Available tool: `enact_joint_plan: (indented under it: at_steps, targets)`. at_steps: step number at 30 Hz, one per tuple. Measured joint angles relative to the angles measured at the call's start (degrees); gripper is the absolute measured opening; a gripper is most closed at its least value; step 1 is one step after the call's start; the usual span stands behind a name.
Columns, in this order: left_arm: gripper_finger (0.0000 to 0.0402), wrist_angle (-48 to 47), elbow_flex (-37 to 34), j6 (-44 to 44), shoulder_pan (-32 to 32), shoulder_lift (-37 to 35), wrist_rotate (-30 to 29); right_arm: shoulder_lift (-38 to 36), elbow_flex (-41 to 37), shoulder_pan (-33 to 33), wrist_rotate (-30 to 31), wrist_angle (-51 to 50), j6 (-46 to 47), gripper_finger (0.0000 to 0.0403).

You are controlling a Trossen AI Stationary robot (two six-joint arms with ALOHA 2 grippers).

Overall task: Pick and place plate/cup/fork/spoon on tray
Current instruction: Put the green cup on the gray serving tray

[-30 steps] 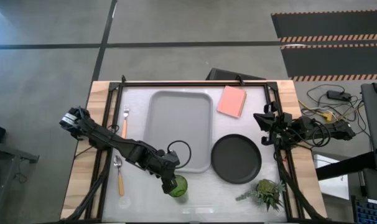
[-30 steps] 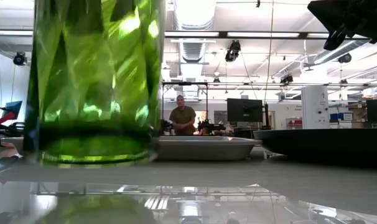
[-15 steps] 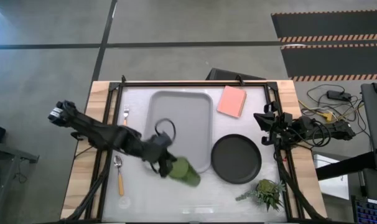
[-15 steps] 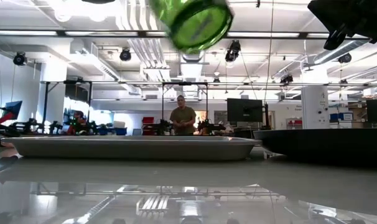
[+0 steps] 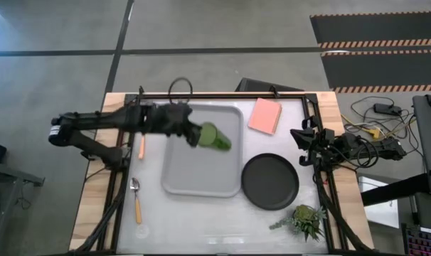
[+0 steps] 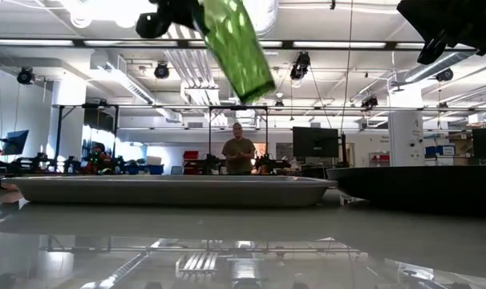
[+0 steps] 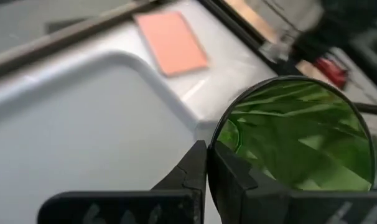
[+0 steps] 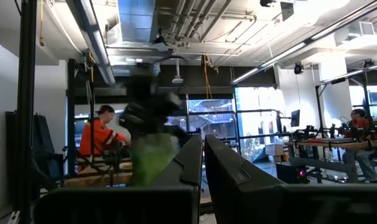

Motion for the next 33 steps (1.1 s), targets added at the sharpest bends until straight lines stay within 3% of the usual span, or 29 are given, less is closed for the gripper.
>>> enact_joint_plan:
  at_steps: [8,13,26,33]
  targets:
    - [0.0000,-6.23,-0.42,6.75,16.31,3.23,3.31,0.00,0.00,0.00,0.02,0.00,-0.05,0.0009]
    - [0.0000,-10.49,-0.48,9.46,23.41,5.15,5.01,-0.01,0.00,0.00,0.02,0.00,-0.07,0.0009]
    - [0.0000,-14.94,-1.03,15.32,35.22,8.11,4.54,-0.02,0.00,0.00,0.03,0.02,-0.22,0.0009]
    - [0.0000,-14.86,-1.66,16.84,36.00,9.37,4.67,-0.02,0.00,0.00,0.04,0.13,-0.64,0.0009]
